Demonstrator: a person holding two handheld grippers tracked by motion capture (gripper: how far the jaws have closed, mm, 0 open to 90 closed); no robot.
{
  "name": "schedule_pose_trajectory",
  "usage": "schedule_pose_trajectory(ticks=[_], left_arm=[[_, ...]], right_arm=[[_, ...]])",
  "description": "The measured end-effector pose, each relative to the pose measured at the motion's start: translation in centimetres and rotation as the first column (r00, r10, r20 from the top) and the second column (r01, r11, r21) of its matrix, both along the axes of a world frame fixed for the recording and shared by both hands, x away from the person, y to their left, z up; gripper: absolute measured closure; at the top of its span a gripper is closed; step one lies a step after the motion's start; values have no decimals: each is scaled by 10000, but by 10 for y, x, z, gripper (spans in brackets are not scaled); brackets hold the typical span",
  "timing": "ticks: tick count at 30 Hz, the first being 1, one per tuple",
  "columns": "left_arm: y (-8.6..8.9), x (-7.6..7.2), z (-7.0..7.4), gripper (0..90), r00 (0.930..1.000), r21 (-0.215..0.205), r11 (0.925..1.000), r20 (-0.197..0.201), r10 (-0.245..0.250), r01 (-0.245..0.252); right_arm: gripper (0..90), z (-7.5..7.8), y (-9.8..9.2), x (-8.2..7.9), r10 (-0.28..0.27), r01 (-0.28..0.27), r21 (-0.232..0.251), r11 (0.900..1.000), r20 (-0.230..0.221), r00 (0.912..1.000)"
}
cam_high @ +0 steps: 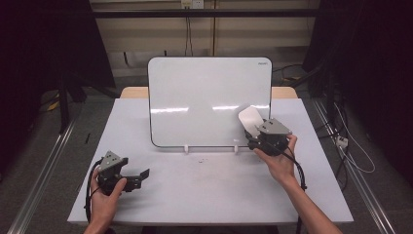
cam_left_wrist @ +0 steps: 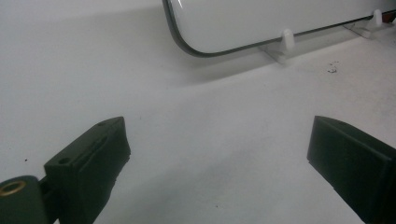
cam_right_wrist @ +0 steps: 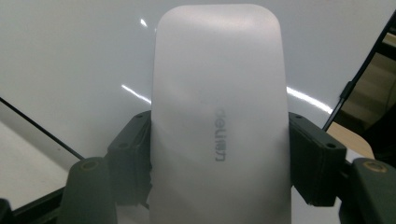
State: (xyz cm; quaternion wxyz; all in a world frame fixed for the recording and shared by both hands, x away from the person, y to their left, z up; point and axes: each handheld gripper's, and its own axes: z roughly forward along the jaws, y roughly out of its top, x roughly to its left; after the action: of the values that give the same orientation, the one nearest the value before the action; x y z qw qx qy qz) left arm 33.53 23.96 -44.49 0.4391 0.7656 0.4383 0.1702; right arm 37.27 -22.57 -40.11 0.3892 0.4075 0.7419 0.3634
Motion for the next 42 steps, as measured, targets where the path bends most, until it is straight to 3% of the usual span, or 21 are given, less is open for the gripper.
schedule_pose_trajectory(ticks=[9, 14, 29, 42], left_arm=[[1, 0, 0, 53, 10000, -24, 10000, -21, -56, 56], [1, 0, 0, 52, 10000, -39, 10000, -8, -70, 70], [3, -1, 1, 52, 10000, -17, 10000, 40, 4, -4], [3, -1, 2, 52, 10000, -12, 10000, 6, 29, -29]], right_arm=[[317, -5, -2, 5, -145, 143, -145, 9998, -112, 9998], [317, -11, -6, 11, -232, 228, -118, 9997, -385, 9990], [317, -19, 3, 16, -412, 371, -851, 9957, -465, 9981], [307, -20, 1, 17, -336, 295, -714, 9970, -564, 9978]])
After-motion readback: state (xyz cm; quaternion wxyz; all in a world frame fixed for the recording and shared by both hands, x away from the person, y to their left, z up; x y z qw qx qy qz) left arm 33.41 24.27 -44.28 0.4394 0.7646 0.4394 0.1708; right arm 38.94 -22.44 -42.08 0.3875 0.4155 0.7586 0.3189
